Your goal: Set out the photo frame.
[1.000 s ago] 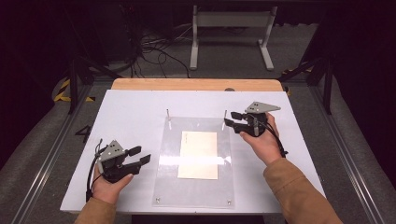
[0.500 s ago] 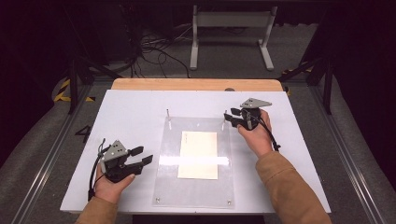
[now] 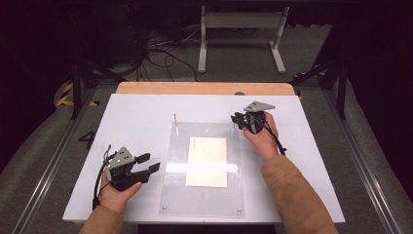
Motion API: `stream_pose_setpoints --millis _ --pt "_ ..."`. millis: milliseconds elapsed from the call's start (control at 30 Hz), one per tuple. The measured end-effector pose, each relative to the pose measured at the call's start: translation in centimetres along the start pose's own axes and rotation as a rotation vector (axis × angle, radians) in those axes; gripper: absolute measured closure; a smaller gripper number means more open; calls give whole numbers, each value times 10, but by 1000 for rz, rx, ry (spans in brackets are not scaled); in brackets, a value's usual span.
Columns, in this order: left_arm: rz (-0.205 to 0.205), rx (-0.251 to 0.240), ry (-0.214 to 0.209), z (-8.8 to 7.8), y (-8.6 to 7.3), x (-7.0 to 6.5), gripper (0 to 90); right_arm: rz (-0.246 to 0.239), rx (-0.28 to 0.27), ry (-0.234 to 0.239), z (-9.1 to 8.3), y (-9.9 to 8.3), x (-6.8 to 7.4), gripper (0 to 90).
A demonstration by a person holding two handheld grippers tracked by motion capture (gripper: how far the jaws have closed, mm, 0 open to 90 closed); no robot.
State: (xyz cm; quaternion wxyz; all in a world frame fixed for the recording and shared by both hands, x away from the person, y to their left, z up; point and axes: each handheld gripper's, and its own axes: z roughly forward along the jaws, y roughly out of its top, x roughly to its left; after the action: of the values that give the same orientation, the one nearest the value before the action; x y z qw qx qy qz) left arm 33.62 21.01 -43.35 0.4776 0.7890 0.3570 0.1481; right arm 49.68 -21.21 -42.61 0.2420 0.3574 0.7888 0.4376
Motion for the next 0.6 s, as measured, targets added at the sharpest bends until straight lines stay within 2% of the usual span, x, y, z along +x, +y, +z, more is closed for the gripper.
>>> stream_pose_setpoints --millis 67,133,167,300,400,600 --pt "0 -2 1 0 0 0 453 -28 -1 -21 1 0 0 817" --pt "3 -2 0 -1 0 0 453 -43 -6 -30 1 0 0 836" --pt "5 -3 0 -1 0 0 453 -19 -18 -19 1 -1 -2 840" --pt "0 -3 2 -2 -1 0 453 15 -38 1 1 -4 -5 845" --pt "-2 -7 3 -2 -2 0 452 24 -45 -1 2 -5 -5 847" --pt "7 -5 1 -1 -2 0 451 73 -51 -4 3 -6 -5 853"
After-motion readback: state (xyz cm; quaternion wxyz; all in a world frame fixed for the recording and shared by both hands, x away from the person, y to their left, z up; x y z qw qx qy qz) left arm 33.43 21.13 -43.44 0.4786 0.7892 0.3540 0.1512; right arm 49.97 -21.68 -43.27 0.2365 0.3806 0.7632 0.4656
